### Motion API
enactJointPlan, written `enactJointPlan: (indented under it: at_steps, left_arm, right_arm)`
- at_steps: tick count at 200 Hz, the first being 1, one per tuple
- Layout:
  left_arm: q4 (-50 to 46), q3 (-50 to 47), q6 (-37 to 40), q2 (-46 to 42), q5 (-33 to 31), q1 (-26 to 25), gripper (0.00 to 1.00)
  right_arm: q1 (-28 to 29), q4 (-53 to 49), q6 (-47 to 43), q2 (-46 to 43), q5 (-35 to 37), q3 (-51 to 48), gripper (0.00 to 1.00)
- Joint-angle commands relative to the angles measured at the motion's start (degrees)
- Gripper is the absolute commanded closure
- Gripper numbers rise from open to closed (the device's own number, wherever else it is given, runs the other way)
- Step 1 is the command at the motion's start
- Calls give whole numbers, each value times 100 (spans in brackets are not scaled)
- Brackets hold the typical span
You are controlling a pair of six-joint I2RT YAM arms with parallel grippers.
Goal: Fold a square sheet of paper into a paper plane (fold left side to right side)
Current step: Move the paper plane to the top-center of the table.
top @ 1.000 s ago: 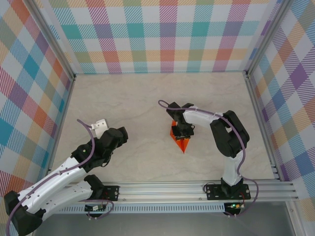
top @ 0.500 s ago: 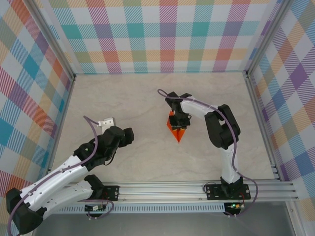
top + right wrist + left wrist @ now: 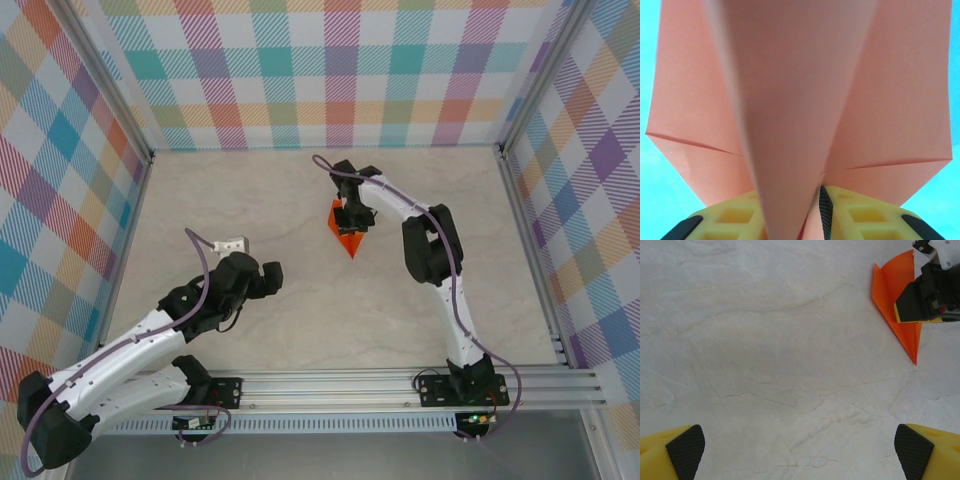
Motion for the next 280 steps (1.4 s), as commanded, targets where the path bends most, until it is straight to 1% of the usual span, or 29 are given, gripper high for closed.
enactJointPlan:
  at_steps: [1, 45, 73, 132, 152, 163, 176, 195, 208, 225, 239, 253, 267, 280]
  left_arm:
    - [64, 215, 82, 19, 40, 47, 0]
    - [24, 231, 93, 46, 25, 40, 0]
    - [44, 255, 96, 75, 18, 41, 0]
    - [88, 316, 71, 386, 70, 40, 0]
    - [99, 366, 27, 581, 57, 58, 0]
    - [132, 411, -21, 726, 196, 145, 0]
    - [252, 411, -104, 918, 580, 354, 0]
    - [555, 291, -240, 1123, 1346, 930, 0]
    - [716, 229, -280, 1217, 1761, 1338, 0]
    - [837, 233, -215, 1341, 2124, 1827, 0]
    - [889, 248, -138, 1399, 2274, 2243, 0]
    - [992, 251, -55, 1405, 2361, 2626, 0]
    - [1133, 259, 43, 1352, 2357, 2969, 0]
    - [1249, 275, 137, 1257, 2205, 3200, 0]
  right_arm:
    - [-36, -308, 16, 321, 13, 133, 69]
    - [-4, -374, 39, 154, 124, 221, 69]
    - [20, -592, 26, -12, 252, 449, 69]
    - [101, -805, 164, -332, 273, 654, 67]
    - [163, -904, 175, -455, 310, 680, 64]
    - [188, -989, 185, -574, 341, 673, 62]
    - [215, -1037, 179, -817, 417, 568, 60]
    - [228, -1033, 201, -1321, 552, 278, 56]
    - [225, -975, 188, -1821, 668, -33, 53]
    - [223, -735, 152, -2613, 800, -667, 49]
    - [224, -412, 92, -3335, 901, -1318, 44]
    - [221, -52, 5, -4063, 1034, -2023, 37]
    - [191, 321, -70, -4758, 1234, -2744, 30]
    - [133, 793, -166, -5420, 1462, -3496, 21]
